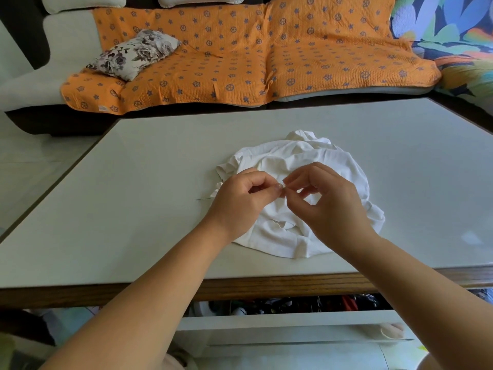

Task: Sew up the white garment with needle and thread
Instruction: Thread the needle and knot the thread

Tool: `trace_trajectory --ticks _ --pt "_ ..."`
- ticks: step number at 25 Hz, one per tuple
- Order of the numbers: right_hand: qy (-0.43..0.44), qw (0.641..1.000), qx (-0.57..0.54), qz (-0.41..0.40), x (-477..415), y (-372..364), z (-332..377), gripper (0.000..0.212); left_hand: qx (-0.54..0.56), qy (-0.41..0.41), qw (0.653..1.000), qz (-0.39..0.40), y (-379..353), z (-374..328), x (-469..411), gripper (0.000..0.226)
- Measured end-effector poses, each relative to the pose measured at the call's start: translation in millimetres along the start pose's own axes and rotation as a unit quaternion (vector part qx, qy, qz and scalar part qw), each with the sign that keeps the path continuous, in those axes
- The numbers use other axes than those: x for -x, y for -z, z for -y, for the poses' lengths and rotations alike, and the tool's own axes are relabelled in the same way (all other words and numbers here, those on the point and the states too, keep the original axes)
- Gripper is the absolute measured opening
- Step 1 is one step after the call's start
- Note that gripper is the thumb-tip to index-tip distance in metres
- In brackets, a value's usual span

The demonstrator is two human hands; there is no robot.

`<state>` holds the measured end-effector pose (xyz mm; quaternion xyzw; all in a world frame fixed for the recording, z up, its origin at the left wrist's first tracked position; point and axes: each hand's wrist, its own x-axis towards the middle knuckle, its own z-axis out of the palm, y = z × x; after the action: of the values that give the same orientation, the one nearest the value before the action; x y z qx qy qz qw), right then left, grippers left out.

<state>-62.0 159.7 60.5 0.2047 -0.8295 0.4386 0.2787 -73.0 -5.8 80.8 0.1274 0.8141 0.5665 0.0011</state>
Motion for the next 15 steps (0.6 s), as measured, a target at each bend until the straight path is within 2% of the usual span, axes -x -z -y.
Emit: trace_trajectory --ticks 2,6,10,15 --pt "0.061 0.998 0.015 0.006 0.2 0.9 -3.0 0.008 0.014 0.015 0.999 0.036 3.5 -1.8 -0.5 0.021" --pt "0.115 0.992 0.011 0.043 -0.7 3.5 -2.7 0.007 0.058 0.037 0.991 0.113 12.5 -0.6 -2.1 0.017" --pt "0.13 0.99 0.02 0.046 -2.2 3.6 -0.9 0.03 0.084 0.056 0.984 0.145 17.1 3.1 -3.6 0.017" --pt "0.134 0.989 0.035 0.061 -0.6 5.3 -2.2 0.02 0.094 0.081 0.978 0.167 20.8 2.7 -5.1 0.014"
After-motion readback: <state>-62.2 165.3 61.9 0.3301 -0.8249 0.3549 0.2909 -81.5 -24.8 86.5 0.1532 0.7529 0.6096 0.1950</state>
